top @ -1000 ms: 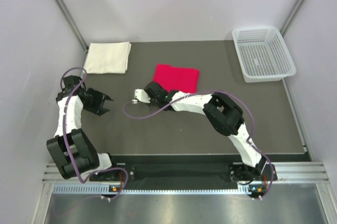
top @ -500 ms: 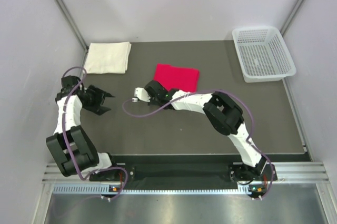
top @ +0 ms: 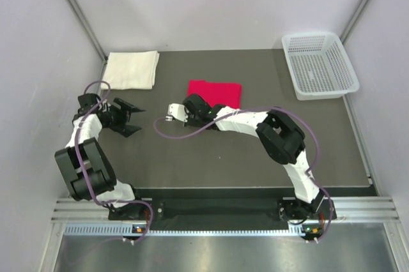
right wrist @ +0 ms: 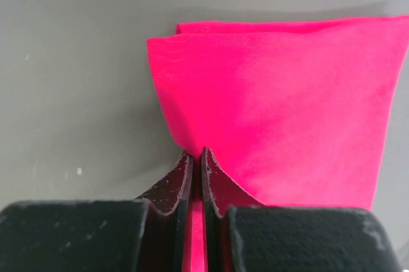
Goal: Fold and stack the t-shirts
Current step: Neatly place the folded tshirt to the corner
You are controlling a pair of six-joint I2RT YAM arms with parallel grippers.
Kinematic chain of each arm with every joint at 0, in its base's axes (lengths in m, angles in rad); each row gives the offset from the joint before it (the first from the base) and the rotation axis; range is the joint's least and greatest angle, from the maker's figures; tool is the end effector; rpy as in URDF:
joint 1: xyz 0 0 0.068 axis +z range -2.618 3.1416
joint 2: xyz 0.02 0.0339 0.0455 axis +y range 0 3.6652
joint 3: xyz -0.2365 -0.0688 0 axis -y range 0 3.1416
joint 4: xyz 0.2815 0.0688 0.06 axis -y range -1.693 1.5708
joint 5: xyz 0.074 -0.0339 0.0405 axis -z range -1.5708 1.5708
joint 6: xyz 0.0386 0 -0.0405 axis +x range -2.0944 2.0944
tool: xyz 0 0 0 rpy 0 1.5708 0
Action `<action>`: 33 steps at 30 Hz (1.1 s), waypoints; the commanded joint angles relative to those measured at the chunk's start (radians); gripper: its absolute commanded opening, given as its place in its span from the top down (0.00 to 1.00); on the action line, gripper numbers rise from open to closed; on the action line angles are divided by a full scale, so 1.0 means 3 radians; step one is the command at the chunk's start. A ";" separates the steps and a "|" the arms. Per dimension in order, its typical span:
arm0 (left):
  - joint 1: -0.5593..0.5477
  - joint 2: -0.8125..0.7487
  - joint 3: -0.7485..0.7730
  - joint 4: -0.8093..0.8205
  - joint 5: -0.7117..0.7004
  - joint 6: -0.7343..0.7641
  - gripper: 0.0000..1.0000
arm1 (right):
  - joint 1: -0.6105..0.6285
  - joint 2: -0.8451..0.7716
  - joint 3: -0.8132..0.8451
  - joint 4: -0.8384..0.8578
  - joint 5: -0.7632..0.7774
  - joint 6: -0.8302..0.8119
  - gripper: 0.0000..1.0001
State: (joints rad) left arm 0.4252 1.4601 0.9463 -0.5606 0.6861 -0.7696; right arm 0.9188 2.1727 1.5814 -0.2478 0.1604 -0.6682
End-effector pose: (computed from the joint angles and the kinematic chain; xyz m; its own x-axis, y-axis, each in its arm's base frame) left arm 0.2998 0.1089 0.1711 -0.5444 -0.8376 0.0456 -0.5892 0.3432 -0.7315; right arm 0.3058 0.3905 0.1179 0.0917 -0.8879 -0.4508 -0.8448 0.1703 -0.5072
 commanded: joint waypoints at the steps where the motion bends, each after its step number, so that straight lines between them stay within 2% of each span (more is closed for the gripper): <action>1: 0.0020 0.0113 -0.0112 0.0574 0.0474 -0.0154 0.18 | -0.0086 -0.0400 -0.0076 -0.0054 -0.0177 0.0059 1.00; 6: -0.0164 0.0333 -0.0173 0.1259 0.0627 -0.0507 0.12 | -0.0138 -0.0579 -0.0178 -0.0064 -0.0248 0.0054 1.00; 8: -0.0409 0.0481 -0.0143 0.1499 0.0618 -0.0640 0.11 | -0.0148 -0.0626 -0.0204 -0.0074 -0.0284 0.0074 1.00; 12: -0.0950 0.0742 -0.0020 0.1949 0.0342 -0.0804 0.08 | -0.0194 -0.0713 -0.0250 -0.0094 -0.0371 0.0085 1.00; 15: -0.1201 0.0957 0.0103 0.2215 0.0137 -0.0865 0.08 | -0.0230 -0.0743 -0.0235 -0.0110 -0.0427 0.0126 1.00; 20: -0.1366 0.1391 0.0271 0.2655 0.0034 -0.1166 0.07 | -0.0255 -0.0815 -0.0209 -0.0120 -0.0504 0.0197 1.00; 22: -0.1407 0.1509 0.0419 0.2717 0.0019 -0.1208 0.03 | -0.0271 -0.0840 -0.0214 -0.0125 -0.0519 0.0212 1.00; 25: -0.1560 0.1805 0.0695 0.2478 0.0014 -0.1152 0.02 | -0.0306 -0.0876 -0.0209 -0.0125 -0.0600 0.0279 1.00; 33: -0.1693 0.2143 0.0885 0.2493 -0.0016 -0.1224 0.02 | -0.0358 -0.0907 -0.0143 -0.0125 -0.0698 0.0391 1.00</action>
State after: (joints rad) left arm -0.0711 2.0575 1.1801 0.1593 0.7017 -1.1316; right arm 0.8188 1.9648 1.5051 -0.3073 -0.0101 -0.5774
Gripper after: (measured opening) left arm 0.978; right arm 0.032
